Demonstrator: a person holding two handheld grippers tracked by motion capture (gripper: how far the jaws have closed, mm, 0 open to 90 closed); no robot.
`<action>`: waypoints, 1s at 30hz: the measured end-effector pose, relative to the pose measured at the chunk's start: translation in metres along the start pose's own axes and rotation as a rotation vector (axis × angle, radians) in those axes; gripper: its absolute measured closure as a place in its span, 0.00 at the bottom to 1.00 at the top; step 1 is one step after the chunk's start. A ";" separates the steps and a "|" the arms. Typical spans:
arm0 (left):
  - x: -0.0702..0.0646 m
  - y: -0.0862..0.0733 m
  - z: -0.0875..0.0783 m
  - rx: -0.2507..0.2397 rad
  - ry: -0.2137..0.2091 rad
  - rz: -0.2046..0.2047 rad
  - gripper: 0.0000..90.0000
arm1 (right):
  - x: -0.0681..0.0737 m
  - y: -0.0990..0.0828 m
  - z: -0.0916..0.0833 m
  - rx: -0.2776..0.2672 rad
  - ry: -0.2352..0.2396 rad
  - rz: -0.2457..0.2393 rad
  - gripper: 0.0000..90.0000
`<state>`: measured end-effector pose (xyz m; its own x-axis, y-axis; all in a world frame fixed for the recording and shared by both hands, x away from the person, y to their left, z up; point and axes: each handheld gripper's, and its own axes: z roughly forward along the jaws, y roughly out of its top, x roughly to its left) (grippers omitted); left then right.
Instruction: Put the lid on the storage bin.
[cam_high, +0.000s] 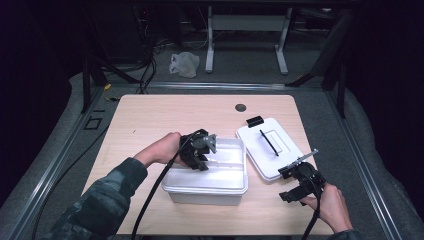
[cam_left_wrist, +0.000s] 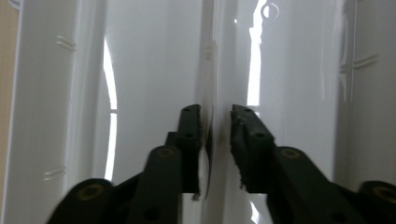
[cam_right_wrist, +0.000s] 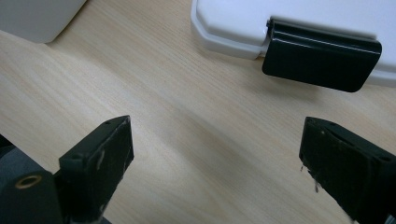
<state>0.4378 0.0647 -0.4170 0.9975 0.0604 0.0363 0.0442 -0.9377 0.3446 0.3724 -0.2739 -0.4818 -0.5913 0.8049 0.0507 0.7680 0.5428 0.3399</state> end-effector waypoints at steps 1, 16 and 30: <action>-0.002 -0.001 -0.005 -0.016 0.016 -0.020 0.60 | 0.000 0.000 0.000 -0.002 0.007 0.003 0.11; -0.022 -0.047 -0.070 -0.066 0.361 -0.325 0.16 | -0.002 0.000 0.000 -0.003 0.014 0.032 0.11; -0.049 -0.157 -0.069 -0.076 0.475 -0.801 0.08 | -0.010 0.012 -0.004 -0.013 -0.011 0.053 0.13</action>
<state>0.3785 0.2326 -0.4077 0.5434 0.8285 0.1355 0.6887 -0.5323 0.4923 0.3865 -0.2760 -0.4747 -0.5470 0.8350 0.0589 0.7948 0.4960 0.3496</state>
